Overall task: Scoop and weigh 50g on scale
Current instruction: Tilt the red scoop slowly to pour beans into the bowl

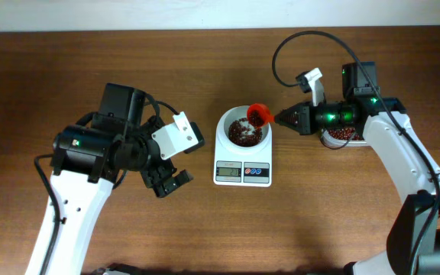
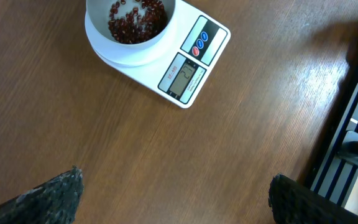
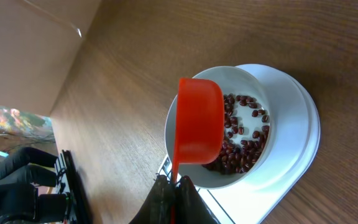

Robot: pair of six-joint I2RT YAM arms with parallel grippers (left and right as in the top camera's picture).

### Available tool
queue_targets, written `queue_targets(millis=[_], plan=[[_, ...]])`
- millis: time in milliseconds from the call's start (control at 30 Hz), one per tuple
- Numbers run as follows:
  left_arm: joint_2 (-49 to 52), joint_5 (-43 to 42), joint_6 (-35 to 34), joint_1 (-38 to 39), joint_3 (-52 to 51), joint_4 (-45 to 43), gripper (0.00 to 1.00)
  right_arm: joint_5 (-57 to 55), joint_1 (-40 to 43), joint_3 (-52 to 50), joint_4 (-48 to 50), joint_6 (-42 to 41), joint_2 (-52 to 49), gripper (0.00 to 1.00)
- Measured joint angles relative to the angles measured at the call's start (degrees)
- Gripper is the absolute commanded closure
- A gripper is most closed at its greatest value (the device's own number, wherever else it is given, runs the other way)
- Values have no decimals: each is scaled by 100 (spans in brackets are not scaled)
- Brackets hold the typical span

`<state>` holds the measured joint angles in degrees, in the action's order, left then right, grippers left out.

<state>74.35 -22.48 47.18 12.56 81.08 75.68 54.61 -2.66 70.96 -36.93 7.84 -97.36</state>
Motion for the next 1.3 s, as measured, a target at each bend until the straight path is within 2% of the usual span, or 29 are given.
queue_targets(millis=[633, 767, 1067, 1200, 1300], plan=[[0, 0, 0, 0, 0, -2, 1, 13, 0, 0, -11, -20, 0, 96], [0, 0, 0, 0, 0, -2, 1, 612, -2, 0, 17, 483, 0, 96], [0, 2, 0, 0, 0, 0, 1, -199, -7, 0, 55, 85, 0, 96], [0, 0, 0, 0, 0, 0, 1, -214, -7, 0, 59, 66, 0, 96], [0, 2, 0, 0, 0, -2, 1, 208, -7, 0, 70, 341, 0, 96]])
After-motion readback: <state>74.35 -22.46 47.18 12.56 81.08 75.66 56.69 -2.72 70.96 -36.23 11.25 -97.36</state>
